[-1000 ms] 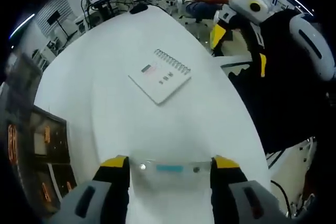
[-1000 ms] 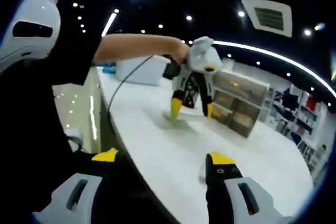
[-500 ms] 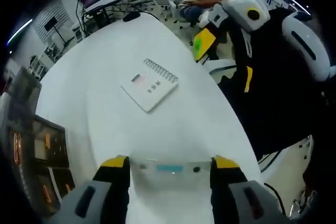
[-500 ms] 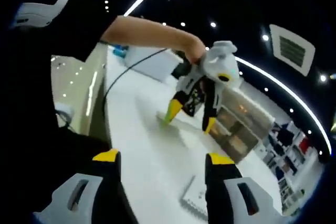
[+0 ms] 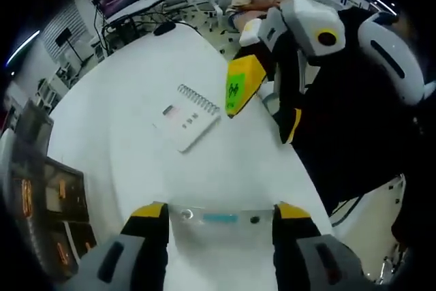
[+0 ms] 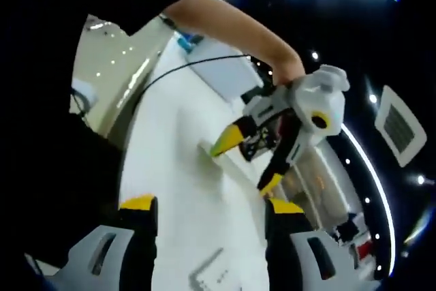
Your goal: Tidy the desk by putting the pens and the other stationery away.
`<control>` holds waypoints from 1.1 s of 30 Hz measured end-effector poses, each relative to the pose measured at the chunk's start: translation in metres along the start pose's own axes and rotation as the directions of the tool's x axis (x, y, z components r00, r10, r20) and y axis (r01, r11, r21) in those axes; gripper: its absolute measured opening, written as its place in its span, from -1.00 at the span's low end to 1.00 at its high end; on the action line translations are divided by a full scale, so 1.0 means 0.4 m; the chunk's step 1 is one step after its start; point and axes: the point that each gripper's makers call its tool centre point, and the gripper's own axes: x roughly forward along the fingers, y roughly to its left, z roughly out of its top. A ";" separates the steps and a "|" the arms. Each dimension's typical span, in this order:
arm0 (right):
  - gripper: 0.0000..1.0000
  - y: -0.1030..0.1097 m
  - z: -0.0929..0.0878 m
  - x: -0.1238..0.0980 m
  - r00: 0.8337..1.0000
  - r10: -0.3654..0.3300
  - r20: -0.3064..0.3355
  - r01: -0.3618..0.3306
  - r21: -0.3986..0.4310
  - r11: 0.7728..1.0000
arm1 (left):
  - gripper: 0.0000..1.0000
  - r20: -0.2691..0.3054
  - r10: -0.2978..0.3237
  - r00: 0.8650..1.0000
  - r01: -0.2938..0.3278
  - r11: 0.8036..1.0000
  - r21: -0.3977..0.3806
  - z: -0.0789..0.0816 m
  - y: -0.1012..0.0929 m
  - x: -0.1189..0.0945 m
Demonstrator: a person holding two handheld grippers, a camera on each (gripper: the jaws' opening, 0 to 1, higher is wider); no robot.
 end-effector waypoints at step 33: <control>-0.36 -0.059 0.046 0.208 0.999 -0.005 0.032 0.014 -0.316 0.949 | -0.50 0.075 0.028 0.997 -0.033 0.997 0.073 0.048 -0.033 -0.033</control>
